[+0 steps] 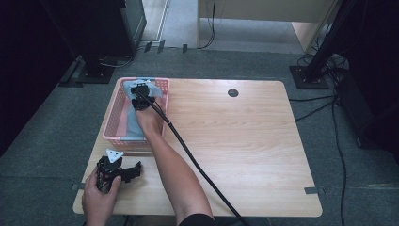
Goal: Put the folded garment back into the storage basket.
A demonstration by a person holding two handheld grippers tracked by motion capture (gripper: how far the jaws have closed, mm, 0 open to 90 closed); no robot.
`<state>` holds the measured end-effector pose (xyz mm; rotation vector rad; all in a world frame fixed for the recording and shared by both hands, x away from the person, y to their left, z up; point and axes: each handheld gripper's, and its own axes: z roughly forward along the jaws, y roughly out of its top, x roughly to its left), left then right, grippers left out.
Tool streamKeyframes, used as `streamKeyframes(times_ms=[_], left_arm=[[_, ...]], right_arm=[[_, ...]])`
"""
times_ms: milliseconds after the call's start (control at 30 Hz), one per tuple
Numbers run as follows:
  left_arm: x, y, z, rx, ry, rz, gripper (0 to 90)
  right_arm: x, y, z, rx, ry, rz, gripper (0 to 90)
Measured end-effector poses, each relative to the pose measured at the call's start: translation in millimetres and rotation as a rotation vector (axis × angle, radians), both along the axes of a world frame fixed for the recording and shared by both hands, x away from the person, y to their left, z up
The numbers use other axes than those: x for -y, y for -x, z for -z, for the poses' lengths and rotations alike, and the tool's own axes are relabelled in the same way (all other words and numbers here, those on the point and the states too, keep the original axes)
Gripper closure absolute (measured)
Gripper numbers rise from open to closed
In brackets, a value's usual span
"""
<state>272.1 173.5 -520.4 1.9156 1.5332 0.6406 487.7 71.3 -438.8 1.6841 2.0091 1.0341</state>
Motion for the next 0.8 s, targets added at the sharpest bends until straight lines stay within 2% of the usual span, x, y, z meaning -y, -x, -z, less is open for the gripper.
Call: streamKeyframes(times_ms=[133, 167, 233, 367, 467, 533, 600, 667, 733, 800], left_arm=[[0.0, 0.0, 0.0, -0.001, 0.0, 0.0, 0.0], [-0.1, 0.1, -0.1, -0.001, -0.001, 0.001, 0.0], [-0.1, 0.0, -0.1, -0.001, -0.001, 0.001, 0.0], [0.1, 0.0, 0.0, -0.001, -0.001, 0.001, 0.0], [0.1, 0.0, 0.0, -0.001, -0.001, 0.001, 0.0], [0.1, 0.0, 0.0, -0.001, -0.001, 0.0, 0.0], [0.1, 0.0, 0.0, -0.001, -0.001, 0.001, 0.0], [0.1, 0.0, 0.0, -0.001, -0.002, 0.001, 0.0], [0.1, 0.0, 0.0, -0.001, -0.001, 0.0, 0.0], [0.1, 0.0, 0.0, -0.001, -0.001, 0.001, 0.0]], right_arm=[[0.9, -0.6, 1.3, -0.011, -0.008, -0.009, 69.4], [1.4, -0.7, 1.5, -0.011, -0.017, -0.014, 64.4], [1.2, 0.2, 1.3, 0.014, 0.005, -0.031, 58.0], [1.3, 1.9, -1.6, 0.051, 0.006, -0.071, 42.3], [1.5, 3.4, -3.8, 0.068, -0.011, -0.112, 29.1], [0.8, 4.9, -4.3, 0.088, 0.012, -0.149, 17.6], [1.1, 6.0, -5.4, 0.088, 0.034, -0.182, 11.1], [2.6, 6.8, -6.8, 0.09, 0.033, -0.212, 6.0], [3.9, 8.4, -9.0, 0.098, 0.05, -0.218, 0.6], [6.0, 10.4, -12.0, 0.111, 0.064, -0.209, 0.0]])
